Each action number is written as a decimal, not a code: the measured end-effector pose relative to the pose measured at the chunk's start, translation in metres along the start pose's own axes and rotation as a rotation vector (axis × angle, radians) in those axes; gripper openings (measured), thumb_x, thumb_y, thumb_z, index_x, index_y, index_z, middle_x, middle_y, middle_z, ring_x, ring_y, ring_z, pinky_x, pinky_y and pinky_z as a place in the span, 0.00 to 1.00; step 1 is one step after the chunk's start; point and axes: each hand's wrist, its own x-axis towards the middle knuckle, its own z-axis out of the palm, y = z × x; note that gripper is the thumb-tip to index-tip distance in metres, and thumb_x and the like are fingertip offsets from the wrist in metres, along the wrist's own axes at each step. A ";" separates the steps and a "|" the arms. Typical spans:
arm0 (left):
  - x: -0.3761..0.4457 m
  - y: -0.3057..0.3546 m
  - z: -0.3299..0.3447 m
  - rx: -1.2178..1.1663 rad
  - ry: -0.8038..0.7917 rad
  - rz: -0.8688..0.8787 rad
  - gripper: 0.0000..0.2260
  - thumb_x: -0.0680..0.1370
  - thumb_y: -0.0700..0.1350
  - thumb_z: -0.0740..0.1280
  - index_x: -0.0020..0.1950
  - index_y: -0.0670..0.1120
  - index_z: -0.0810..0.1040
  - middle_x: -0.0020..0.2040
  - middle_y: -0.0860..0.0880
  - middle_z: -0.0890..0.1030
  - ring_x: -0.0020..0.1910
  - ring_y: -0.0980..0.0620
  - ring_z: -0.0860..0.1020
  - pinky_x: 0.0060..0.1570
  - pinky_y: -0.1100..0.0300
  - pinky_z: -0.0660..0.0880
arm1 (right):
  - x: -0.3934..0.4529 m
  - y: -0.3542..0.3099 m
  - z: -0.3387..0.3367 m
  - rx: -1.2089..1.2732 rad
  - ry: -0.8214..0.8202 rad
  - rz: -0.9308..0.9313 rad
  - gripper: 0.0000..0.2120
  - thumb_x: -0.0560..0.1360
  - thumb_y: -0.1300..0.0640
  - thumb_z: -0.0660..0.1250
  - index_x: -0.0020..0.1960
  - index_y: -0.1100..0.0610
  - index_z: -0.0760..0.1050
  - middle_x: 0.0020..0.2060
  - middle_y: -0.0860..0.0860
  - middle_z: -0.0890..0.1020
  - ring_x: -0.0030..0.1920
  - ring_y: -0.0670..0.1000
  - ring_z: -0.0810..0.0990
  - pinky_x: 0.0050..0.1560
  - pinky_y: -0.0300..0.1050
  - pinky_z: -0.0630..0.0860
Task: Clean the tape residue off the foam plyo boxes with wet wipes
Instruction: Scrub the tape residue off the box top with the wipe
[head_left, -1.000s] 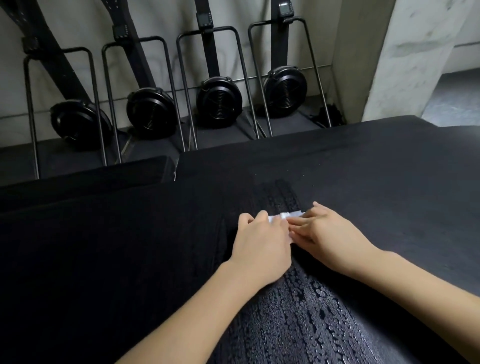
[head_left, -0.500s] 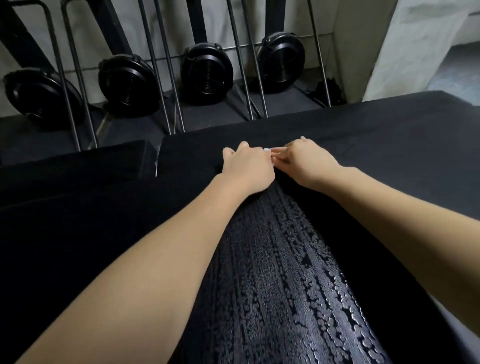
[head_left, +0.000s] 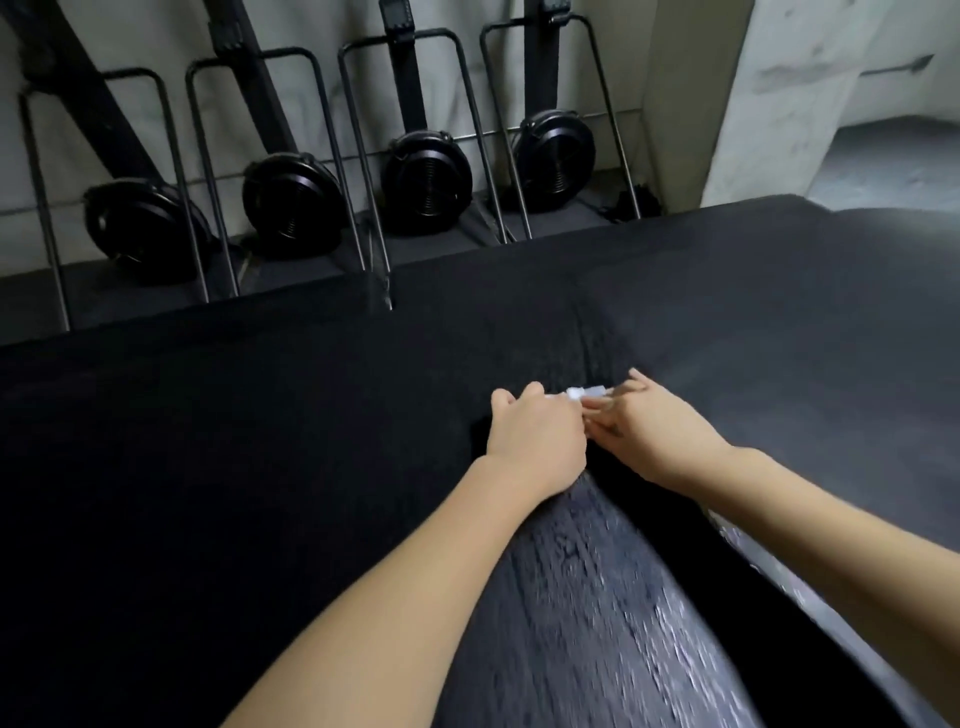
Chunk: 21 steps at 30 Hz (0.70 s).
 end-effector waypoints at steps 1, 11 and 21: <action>-0.032 0.006 -0.004 -0.011 0.012 0.006 0.09 0.81 0.46 0.57 0.56 0.49 0.76 0.47 0.52 0.78 0.53 0.50 0.70 0.49 0.51 0.62 | -0.026 -0.020 -0.001 0.001 0.000 -0.011 0.22 0.80 0.45 0.48 0.58 0.45 0.81 0.55 0.40 0.83 0.51 0.49 0.78 0.73 0.49 0.57; -0.279 0.020 -0.018 0.082 0.147 0.078 0.03 0.75 0.48 0.68 0.47 0.52 0.77 0.45 0.56 0.78 0.40 0.52 0.72 0.41 0.51 0.71 | -0.205 -0.192 -0.001 0.171 0.267 -0.125 0.15 0.80 0.51 0.58 0.54 0.50 0.84 0.51 0.42 0.84 0.46 0.49 0.80 0.68 0.50 0.69; -0.345 0.009 -0.032 0.044 -0.048 0.059 0.41 0.72 0.70 0.63 0.78 0.49 0.59 0.79 0.54 0.59 0.71 0.51 0.63 0.72 0.45 0.55 | -0.274 -0.171 -0.015 -0.066 0.179 -0.211 0.38 0.71 0.36 0.72 0.75 0.54 0.71 0.71 0.47 0.75 0.70 0.51 0.74 0.72 0.54 0.62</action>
